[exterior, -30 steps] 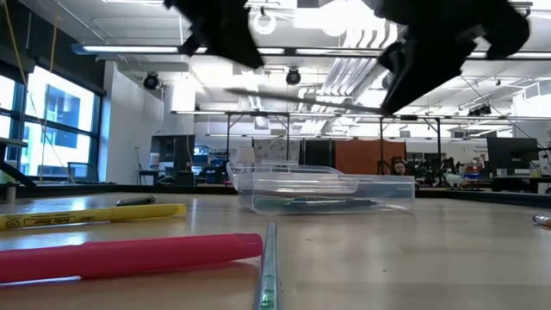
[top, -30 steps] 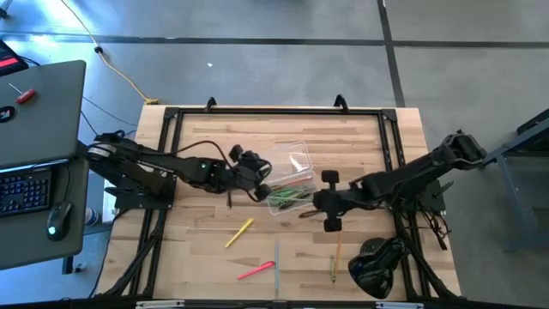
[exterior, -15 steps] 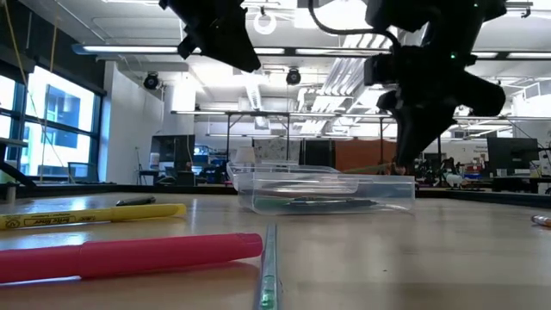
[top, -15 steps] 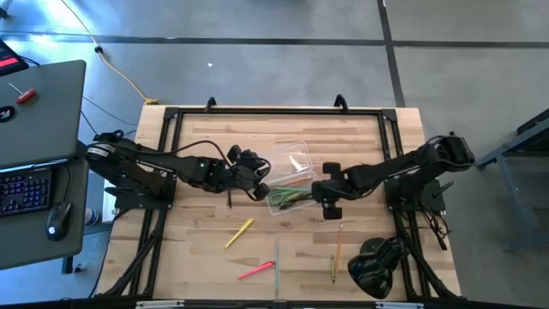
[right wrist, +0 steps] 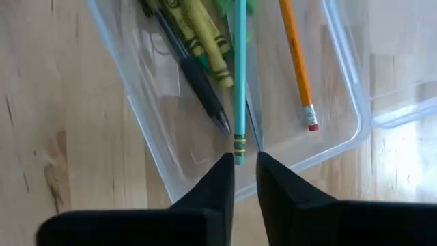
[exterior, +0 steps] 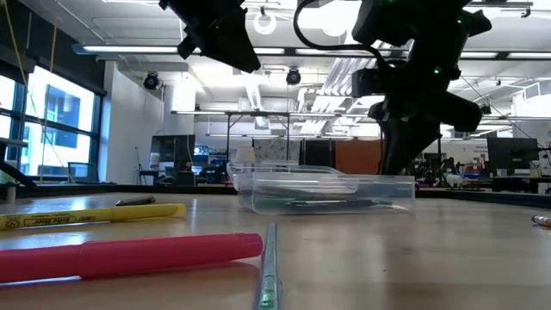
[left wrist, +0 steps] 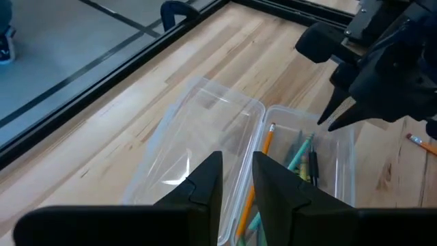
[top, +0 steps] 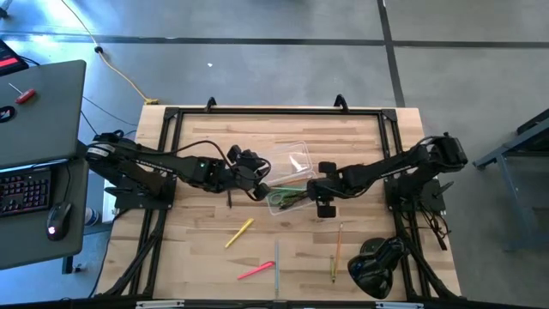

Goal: Pick & place school supplies into a supply box
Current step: Put the orange pencil into the supply box

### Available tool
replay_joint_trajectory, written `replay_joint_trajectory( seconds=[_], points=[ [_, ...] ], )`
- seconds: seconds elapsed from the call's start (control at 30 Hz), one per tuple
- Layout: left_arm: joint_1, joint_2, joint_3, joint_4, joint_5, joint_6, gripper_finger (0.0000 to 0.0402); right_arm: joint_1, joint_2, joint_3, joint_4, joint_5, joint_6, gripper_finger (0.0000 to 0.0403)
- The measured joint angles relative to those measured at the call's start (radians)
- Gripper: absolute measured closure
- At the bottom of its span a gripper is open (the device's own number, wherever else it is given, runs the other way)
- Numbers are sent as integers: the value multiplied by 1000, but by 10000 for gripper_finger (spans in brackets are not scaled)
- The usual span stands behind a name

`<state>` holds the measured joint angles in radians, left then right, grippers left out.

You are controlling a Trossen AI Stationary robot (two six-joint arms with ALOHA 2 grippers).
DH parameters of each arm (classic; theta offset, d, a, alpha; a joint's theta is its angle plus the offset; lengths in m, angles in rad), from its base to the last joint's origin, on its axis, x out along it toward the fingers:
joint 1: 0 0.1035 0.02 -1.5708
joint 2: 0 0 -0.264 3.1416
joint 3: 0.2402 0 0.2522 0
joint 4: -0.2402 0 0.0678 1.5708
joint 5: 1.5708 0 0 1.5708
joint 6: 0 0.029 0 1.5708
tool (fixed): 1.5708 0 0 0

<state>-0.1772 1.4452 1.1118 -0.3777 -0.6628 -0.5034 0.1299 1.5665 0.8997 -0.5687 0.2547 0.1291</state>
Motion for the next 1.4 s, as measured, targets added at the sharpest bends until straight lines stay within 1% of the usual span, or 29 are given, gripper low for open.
replay_joint_trajectory(
  seconds=[0.3,0.4,0.5,0.57,0.63,0.7,0.73,0.83,0.97,1.03,1.1,1.17,1.3,1.4],
  points=[
    [0,0,0,-8,0,-1,289,1,-3,18,-41,-1,-3,305],
    [0,0,0,-43,3,-23,289,1,-4,42,-103,-18,0,295],
    [0,0,0,-90,22,-80,289,1,-4,94,-207,-71,38,291],
    [0,0,0,-127,24,-133,289,2,-5,133,-289,-104,95,291],
    [0,0,0,-151,24,-181,289,2,-5,170,-375,-159,178,291],
    [0,0,0,-170,24,-216,289,4,-6,184,-417,-206,276,291],
    [0,0,0,-174,24,-231,289,9,-6,183,-420,-211,330,290],
    [0,0,0,-173,24,-258,289,30,-6,149,-413,-210,456,290],
    [0,0,0,-172,24,-262,289,69,-6,82,-414,-275,612,291],
    [0,0,0,-172,25,-262,289,96,-6,49,-380,-266,699,291],
    [0,0,0,-173,25,-261,289,122,-6,16,-310,-248,777,291],
    [0,0,0,-172,26,-261,289,143,-5,-8,-261,-266,832,291],
    [0,0,0,-172,27,-261,289,172,-5,-26,-228,-366,907,291],
    [0,0,0,-172,27,-261,289,191,-5,-26,-222,-351,981,291]
  ],
)
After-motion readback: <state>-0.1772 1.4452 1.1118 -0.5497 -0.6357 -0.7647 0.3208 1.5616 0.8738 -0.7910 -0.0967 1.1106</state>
